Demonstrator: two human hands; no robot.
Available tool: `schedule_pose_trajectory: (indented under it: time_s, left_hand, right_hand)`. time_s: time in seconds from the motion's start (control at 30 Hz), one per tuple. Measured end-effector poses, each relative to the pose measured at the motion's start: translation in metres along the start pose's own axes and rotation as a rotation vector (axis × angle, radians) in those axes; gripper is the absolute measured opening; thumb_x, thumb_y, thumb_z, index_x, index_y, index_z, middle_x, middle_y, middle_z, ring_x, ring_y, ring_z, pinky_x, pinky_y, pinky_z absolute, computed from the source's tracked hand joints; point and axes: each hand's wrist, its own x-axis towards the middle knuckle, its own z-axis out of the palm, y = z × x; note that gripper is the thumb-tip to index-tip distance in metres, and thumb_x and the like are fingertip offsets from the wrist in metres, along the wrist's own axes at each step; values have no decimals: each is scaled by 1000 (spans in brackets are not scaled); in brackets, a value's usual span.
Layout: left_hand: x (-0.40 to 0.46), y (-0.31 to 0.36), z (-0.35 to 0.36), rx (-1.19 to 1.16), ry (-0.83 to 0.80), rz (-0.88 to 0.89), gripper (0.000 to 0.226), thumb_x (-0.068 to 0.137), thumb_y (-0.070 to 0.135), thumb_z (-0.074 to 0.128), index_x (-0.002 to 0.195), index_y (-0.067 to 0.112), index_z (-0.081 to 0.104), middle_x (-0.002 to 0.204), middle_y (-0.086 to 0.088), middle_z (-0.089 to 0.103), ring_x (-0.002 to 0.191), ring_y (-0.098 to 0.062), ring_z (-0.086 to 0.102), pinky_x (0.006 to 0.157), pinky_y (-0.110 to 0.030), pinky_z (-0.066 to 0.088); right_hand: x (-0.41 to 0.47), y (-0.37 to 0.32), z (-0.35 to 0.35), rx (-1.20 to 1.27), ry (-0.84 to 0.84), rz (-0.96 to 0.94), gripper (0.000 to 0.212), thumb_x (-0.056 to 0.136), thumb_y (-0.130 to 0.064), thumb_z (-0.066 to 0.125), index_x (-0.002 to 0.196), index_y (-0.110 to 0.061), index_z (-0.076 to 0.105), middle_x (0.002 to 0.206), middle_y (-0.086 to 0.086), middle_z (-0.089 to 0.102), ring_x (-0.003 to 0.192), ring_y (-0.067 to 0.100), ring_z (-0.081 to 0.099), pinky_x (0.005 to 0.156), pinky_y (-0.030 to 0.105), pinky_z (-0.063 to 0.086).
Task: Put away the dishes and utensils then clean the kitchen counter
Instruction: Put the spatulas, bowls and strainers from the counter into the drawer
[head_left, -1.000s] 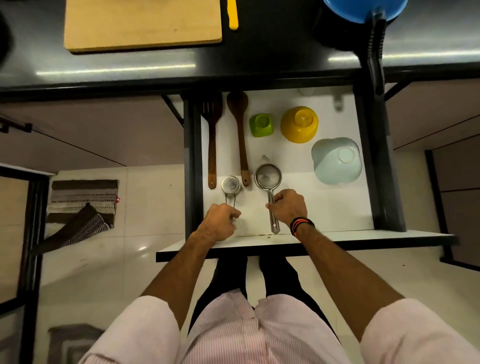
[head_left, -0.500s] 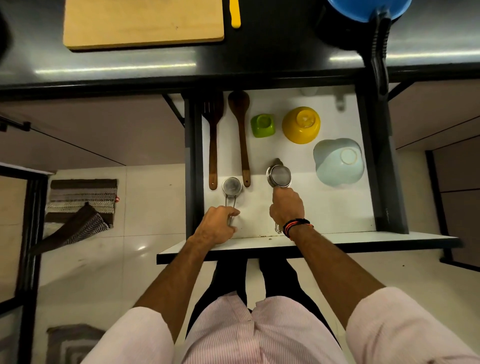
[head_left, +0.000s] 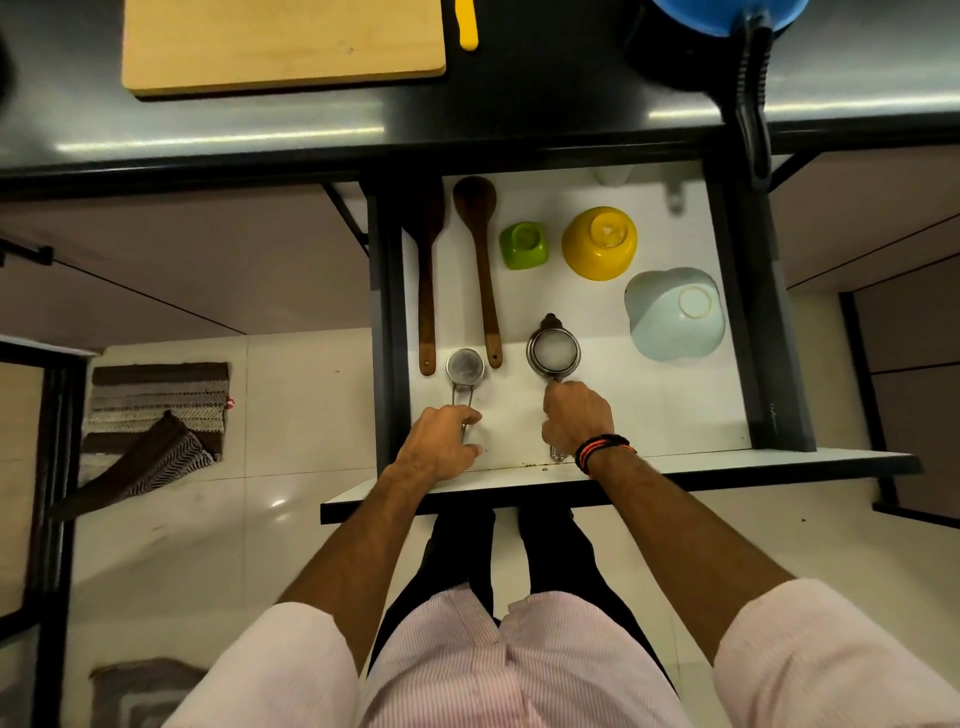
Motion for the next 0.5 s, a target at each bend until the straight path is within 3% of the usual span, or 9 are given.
schedule_pose_trajectory:
  time_s: [0.23,0.4,0.5]
  left_hand:
    - [2,3,1,53,-5,33,51,90,26,70,137,16,54,136,-4,57,124,-25,53,108,-38,41]
    - [1,7,-1,92,-18,40,49,91,30,68,136,14,55,138,-6,57,124,-25,54,107,-39,43]
    - [-7,15,-5,121,-1,62,48,93,35,64,135,12,56,136,-7,58,123,-26,55,107,-39,44]
  right_hand:
    - [-5,6,-5,244,-35,82,31,82,-22,67,111,-13,65,110,8,67,101,27,63,82,32,52]
    - [-17,17,-19,312,-19,72,21,80,-22,68,97,-12,70,103,10,71,101,29,64,86,36,55]
    - [-29,27,-27,311,-4,70,25,82,-26,70,104,-14,70,109,8,71,105,28,63,91,37,53]
